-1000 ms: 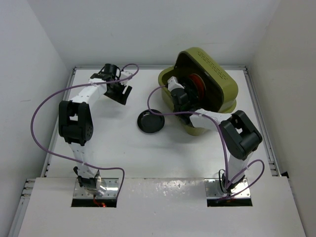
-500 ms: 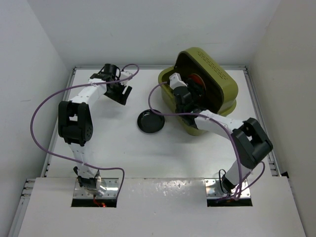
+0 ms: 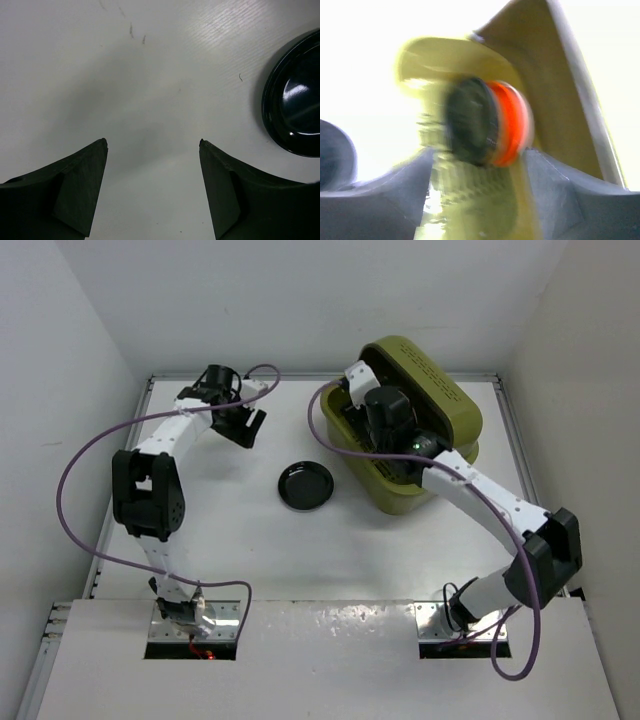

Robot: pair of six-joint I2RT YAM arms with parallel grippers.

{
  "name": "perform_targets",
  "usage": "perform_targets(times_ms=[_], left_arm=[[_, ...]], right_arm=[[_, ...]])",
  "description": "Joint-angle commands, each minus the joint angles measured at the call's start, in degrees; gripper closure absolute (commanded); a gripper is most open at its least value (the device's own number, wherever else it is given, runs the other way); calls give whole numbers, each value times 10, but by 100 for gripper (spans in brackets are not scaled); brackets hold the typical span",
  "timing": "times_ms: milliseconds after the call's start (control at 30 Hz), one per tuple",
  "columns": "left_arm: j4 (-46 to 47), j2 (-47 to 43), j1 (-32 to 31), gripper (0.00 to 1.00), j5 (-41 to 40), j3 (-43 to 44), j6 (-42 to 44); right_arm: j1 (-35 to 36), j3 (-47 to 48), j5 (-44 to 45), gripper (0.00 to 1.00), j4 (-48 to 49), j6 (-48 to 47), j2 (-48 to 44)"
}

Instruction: Load the plates into the dish rack

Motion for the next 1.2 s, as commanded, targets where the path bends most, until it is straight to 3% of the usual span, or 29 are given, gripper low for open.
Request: perform_targets(times_ms=[0, 67, 133, 200, 233, 467, 633, 733, 1000, 1167], left_arm=[[21, -53, 12, 22, 12, -4, -14], [21, -76, 17, 22, 4, -12, -22], [27, -90, 23, 22, -1, -36, -29], [35, -117, 30, 22, -13, -67, -35], [40, -126, 37, 22, -13, -78, -42], [50, -219, 43, 22, -71, -194, -47], [56, -269, 43, 22, -81, -259, -47], [56, -294, 43, 22, -81, -282, -47], [66, -324, 31, 22, -81, -308, -36], [72, -324, 20, 22, -81, -308, -30]], right_arm=[[-1, 91, -208, 43, -132, 84, 22], [-2, 130, -297, 59, -158, 110, 41], [-1, 144, -334, 65, -163, 154, 67], [2, 152, -366, 55, -165, 189, 90], [3, 164, -376, 43, -166, 202, 112], [30, 245, -387, 19, -236, 289, 253], [35, 285, -372, 19, -281, 354, 336], [36, 305, -295, 19, -318, 378, 377], [55, 225, -180, 19, -309, 429, 373], [53, 262, -164, 19, -325, 442, 418]])
